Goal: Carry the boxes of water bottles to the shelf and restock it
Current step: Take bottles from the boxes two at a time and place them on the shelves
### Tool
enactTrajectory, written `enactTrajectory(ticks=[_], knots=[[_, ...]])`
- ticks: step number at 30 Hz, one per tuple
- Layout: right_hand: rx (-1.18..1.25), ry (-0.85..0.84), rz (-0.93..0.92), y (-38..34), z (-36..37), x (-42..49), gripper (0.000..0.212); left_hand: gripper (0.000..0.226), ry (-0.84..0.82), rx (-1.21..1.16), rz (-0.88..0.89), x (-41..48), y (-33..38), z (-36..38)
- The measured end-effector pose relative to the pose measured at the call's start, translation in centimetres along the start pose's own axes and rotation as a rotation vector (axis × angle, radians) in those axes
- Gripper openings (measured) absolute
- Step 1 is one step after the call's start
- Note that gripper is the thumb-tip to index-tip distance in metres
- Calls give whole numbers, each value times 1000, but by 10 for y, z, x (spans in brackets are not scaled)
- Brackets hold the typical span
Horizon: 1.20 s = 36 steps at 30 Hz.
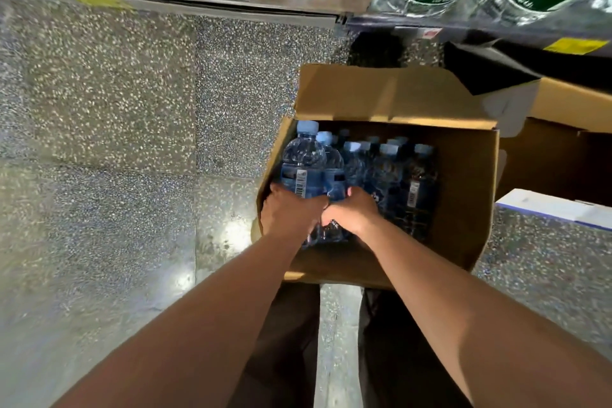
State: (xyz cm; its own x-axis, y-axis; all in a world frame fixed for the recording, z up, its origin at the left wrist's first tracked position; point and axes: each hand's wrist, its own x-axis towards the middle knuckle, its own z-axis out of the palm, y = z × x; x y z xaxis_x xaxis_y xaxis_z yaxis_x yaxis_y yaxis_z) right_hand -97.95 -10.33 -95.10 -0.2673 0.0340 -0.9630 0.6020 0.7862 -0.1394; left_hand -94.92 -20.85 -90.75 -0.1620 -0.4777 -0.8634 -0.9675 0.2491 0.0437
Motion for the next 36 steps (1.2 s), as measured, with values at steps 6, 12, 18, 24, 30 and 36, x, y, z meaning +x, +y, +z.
enactTrajectory(ticks=[6, 12, 18, 24, 30, 36], knots=[[-27, -25, -85, 3, -6, 1, 46, 77, -31, -126, -12, -3, -4, -4], [-49, -33, -95, -1, -5, 0, 36, 82, 5, -118, 72, -3, -11, -2], [63, -3, -29, 2, -3, 9, 54, 92, -34, -160, 66, -10, -7, -5], [74, -98, -9, 14, -21, 16, 60, 92, -162, -337, -38, -8, -2, -4], [87, -351, 39, 21, -49, 8, 32, 37, -357, -457, -41, -8, -2, -12], [305, -444, 9, 21, -17, 1, 18, 36, -381, -483, -22, -4, -5, -14]])
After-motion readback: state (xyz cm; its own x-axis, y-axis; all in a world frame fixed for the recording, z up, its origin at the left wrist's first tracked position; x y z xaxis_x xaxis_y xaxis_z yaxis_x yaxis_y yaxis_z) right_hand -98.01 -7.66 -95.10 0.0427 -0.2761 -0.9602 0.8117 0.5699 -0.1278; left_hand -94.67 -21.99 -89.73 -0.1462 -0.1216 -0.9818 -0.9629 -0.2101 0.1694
